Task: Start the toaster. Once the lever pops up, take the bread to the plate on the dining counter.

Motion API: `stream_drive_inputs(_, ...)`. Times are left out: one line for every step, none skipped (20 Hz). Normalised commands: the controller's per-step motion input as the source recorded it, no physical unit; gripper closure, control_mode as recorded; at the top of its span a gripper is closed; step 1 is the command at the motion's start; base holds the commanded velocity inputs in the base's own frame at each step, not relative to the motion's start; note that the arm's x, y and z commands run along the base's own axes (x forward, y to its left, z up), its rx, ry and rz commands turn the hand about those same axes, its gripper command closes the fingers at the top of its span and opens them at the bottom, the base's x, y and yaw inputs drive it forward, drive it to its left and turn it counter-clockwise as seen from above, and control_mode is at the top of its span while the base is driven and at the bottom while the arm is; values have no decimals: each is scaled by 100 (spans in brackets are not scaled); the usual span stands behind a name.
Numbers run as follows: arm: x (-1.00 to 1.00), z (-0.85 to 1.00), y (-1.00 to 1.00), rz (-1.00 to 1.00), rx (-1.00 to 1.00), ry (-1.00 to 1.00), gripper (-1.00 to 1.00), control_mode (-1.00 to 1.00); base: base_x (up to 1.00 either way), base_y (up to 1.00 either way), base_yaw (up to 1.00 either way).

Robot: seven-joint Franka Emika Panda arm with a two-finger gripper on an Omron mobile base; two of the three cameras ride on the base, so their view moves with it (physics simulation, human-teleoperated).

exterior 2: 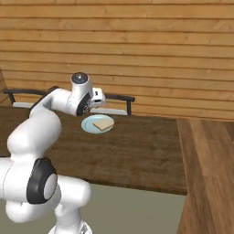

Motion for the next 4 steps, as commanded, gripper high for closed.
stream_drive_inputs(-69, 56, 0, -12, -6, 0, -100, -100, 0, 0, 0)
stream_drive_inputs(-71, 59, 0, -8, -4, 0, -100, -100, 0, 0, 0)
stream_drive_inputs(-54, 64, 0, -5, -3, 4, -100, -100, 0, 0, 0)
stream_drive_inputs(-49, 63, 0, -5, -1, 6, -100, -100, 0, 0, 0)
